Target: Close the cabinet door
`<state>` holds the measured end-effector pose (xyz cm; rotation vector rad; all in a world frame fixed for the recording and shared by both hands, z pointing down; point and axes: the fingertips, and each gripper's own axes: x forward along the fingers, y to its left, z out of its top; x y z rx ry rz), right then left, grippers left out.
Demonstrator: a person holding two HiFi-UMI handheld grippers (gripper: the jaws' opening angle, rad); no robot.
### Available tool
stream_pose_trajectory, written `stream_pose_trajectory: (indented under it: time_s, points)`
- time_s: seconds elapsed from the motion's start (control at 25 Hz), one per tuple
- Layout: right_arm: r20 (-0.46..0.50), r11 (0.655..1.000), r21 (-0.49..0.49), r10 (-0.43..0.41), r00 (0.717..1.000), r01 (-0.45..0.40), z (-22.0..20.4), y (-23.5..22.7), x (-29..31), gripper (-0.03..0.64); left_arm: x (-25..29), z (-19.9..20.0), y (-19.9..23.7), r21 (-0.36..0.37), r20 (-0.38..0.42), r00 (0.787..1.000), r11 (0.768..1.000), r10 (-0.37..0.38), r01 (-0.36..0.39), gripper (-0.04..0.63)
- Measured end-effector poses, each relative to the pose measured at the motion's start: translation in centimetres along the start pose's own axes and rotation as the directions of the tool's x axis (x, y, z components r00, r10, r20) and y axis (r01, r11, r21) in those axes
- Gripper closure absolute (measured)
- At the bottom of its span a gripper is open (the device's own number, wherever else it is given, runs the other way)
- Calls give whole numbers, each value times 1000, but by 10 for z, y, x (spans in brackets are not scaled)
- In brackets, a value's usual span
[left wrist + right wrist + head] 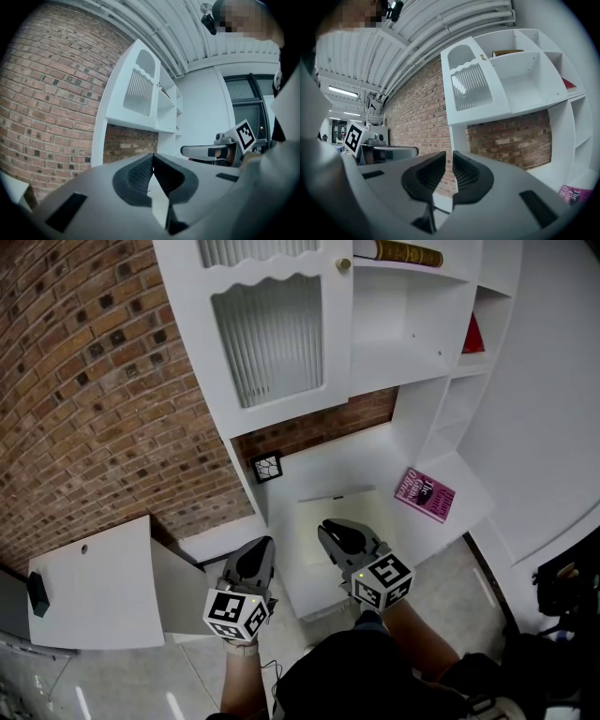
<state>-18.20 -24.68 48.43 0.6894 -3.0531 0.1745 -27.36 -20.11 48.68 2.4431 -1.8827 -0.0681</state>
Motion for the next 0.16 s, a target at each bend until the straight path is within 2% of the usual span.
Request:
stream_pose_trajectory:
  time_s: [0.16]
  points:
    - [-2,1000,4,-2,1000,2,0,-1,1,569,-1,-2,2,-11,-3,1000,1000,4,-4,584]
